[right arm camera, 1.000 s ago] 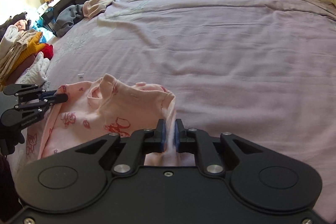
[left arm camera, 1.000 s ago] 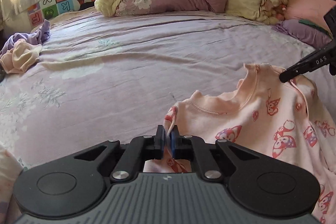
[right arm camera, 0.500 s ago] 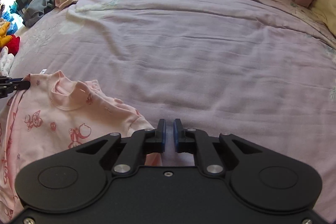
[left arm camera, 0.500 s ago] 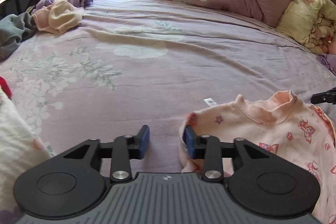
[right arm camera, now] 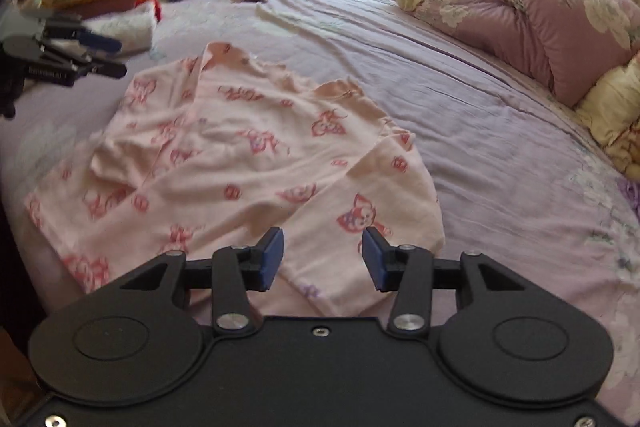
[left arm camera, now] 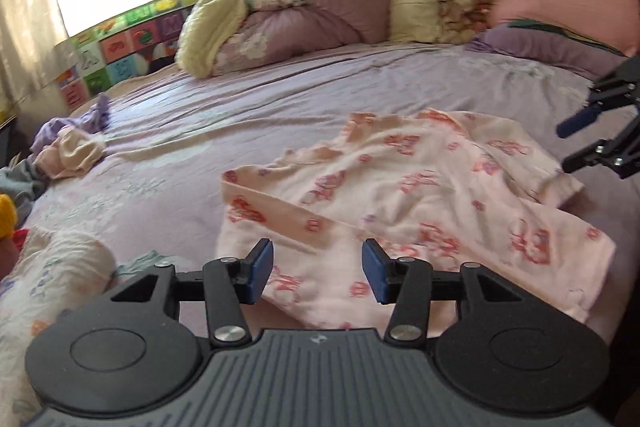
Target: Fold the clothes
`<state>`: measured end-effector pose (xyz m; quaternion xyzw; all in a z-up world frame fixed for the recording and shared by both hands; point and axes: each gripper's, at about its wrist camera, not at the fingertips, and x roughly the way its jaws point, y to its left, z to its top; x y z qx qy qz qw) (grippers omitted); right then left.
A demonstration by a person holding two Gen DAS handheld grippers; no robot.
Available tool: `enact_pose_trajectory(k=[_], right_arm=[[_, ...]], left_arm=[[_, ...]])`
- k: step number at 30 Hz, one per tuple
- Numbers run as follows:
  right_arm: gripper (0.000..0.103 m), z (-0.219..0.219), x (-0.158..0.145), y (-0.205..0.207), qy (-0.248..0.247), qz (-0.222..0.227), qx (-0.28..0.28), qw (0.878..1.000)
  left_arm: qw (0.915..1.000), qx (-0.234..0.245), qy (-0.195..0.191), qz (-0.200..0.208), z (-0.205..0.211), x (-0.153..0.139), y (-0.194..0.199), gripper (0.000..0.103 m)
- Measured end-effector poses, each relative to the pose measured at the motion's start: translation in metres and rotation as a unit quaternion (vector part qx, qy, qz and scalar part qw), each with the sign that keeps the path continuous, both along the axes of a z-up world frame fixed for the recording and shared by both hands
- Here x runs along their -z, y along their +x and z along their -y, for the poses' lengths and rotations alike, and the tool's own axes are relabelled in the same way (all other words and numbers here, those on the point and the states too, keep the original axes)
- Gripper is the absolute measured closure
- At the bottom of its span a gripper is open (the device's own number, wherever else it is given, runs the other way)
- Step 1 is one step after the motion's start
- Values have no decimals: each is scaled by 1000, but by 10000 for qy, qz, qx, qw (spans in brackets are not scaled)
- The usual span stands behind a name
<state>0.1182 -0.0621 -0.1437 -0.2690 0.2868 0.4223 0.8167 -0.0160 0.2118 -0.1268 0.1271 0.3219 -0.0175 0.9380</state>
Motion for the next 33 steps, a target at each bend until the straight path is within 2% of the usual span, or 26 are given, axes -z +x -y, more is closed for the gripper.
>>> enact_pose_trajectory(k=[3, 5, 8, 11, 14, 15, 16, 17, 18, 19, 22, 25, 27, 28, 30, 32, 33], right_arm=[[58, 1, 10, -15, -387, 216, -159, 9989], [58, 2, 18, -16, -484, 215, -166, 9985], [58, -2, 26, -18, -462, 290, -143, 9984], [57, -10, 29, -27, -558, 392, -197, 9975], [50, -16, 29, -41, -457, 512, -390, 9969], [50, -19, 34, -45, -565, 584, -471, 9956], [50, -22, 38, -45, -687, 618, -478, 9946], [52, -23, 40, -43, -702, 606, -462, 9946], [60, -22, 40, -38, -589, 510, -399, 9962], [79, -20, 39, -32, -480, 377, -294, 9977], [97, -14, 33, -20, -135, 50, -50, 9999], [98, 0, 22, -11, 414, -48, 274, 9988], [98, 24, 2, 7, 1312, -263, 826, 9876], [98, 38, -8, 19, 1808, -391, 1134, 9762], [98, 68, -24, 49, 2707, -619, 1751, 9446], [98, 98, -35, 81, 3439, -811, 2296, 9069], [98, 111, -39, 97, 3717, -870, 2540, 8887]], left_arm=[[9968, 745, 214, -206, 28, 12, -8, 55], [9938, 989, 450, -253, 42, 19, -10, 55], [9891, 1067, 947, -350, 52, 32, -10, 55], [9884, 1114, 926, -456, 50, 40, -11, 55], [9842, 1145, 1264, -477, 53, 48, -13, 55], [9852, 1110, 1220, -464, 52, 48, -13, 61], [9875, 1080, 1044, -481, 49, 46, -10, 74], [9892, 1030, 918, -494, 47, 44, -9, 74], [9908, 957, 813, -512, 45, 43, -7, 80], [9929, 852, 667, -494, 40, 40, -6, 85], [9983, 518, -181, -212, 13, 23, -10, 88], [9943, 154, -1009, 317, -19, 0, -18, 89], [9849, -67, -1513, 840, -46, -19, -23, 89], [9781, -280, -1729, 1126, -65, -31, -23, 89], [9674, -649, -1992, 1424, -98, -43, -20, 89], [9497, -1302, -2283, 1704, -144, -47, -19, 89], [9449, -1620, -2278, 1702, -160, -42, -18, 89]])
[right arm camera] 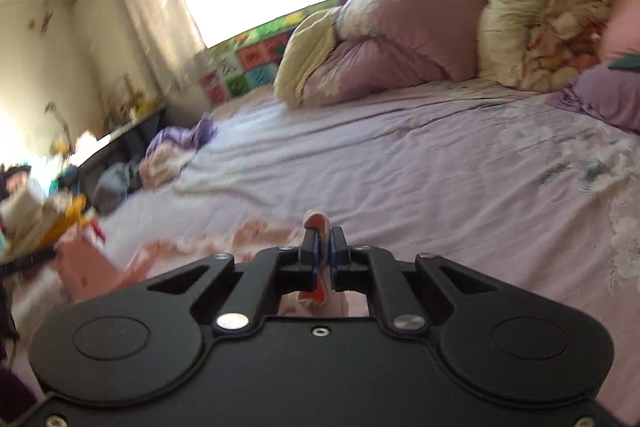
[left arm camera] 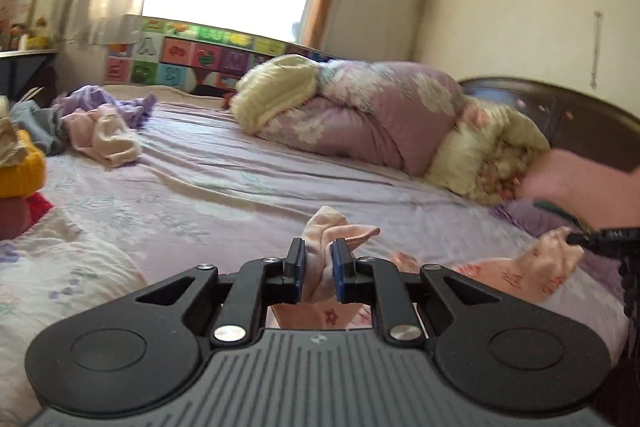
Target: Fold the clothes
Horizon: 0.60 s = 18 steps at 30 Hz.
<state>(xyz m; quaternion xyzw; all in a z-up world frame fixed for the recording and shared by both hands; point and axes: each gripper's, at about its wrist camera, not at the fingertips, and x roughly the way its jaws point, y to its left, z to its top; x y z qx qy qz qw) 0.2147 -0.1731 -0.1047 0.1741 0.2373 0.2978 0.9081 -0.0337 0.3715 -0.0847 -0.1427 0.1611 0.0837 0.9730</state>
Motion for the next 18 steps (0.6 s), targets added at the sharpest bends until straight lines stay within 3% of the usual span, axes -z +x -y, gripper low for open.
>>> enact_pose_trajectory(k=[4, 8, 13, 16, 18], right_arm=[[98, 30, 8, 47, 407, -380, 621, 9965], [98, 46, 41, 73, 328, -870, 1216, 9882], [98, 62, 83, 71, 224, -1338, 1682, 9764], [98, 63, 101, 65, 25, -1519, 1798, 9719], [96, 67, 102, 59, 76, -1470, 1986, 9690]], left_arm=[[9933, -1059, -208, -425, -47, 25, 2, 89], [9814, -1803, -186, -639, -63, 36, -6, 90], [9723, -2236, 74, -676, -61, 30, -21, 91], [9668, -2362, 542, -806, -50, 28, -24, 91], [9665, -2408, 456, -760, -47, 26, -33, 88]])
